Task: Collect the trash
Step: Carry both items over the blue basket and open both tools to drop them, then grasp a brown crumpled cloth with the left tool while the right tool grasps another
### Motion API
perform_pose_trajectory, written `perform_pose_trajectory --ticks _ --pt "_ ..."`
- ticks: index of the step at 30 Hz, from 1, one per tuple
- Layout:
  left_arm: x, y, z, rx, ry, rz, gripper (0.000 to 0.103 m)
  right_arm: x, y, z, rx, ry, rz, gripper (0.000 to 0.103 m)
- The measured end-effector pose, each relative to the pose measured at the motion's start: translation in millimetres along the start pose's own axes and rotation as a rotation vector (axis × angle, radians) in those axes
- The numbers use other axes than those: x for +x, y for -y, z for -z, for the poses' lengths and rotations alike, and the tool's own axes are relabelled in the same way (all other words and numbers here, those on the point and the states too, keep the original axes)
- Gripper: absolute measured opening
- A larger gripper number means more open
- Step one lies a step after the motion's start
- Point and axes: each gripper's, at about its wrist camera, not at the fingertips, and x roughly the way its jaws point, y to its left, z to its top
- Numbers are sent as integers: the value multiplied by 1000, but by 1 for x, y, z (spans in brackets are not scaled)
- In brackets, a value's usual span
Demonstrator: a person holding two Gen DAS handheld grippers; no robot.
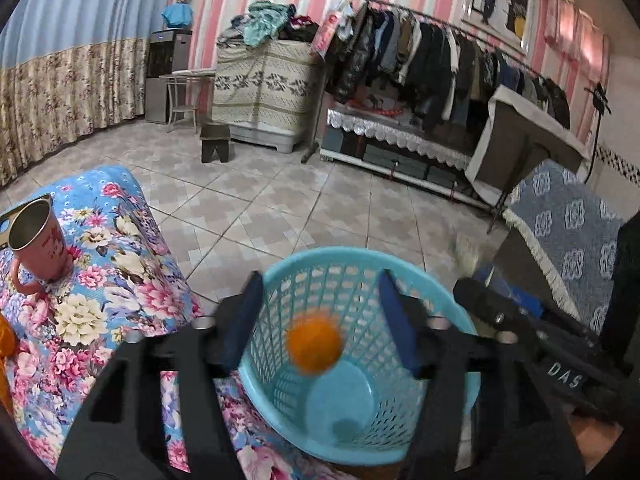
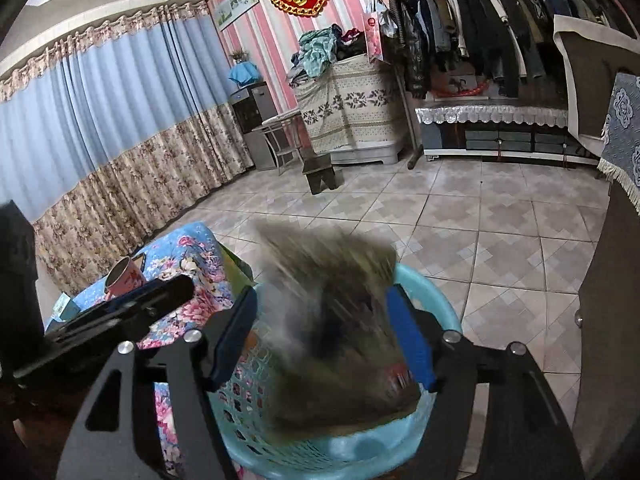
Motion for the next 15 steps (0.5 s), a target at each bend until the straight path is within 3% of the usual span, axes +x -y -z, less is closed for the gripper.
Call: perform_pose_trajectory --ticks 9,15 --pt "-30 -29 -13 -23 41 -59 66 -7 -8 -1 -5 21 9 67" --pt "-93 -98 -13 -37 105 -212 71 -5 -53 7 -29 16 -42 67"
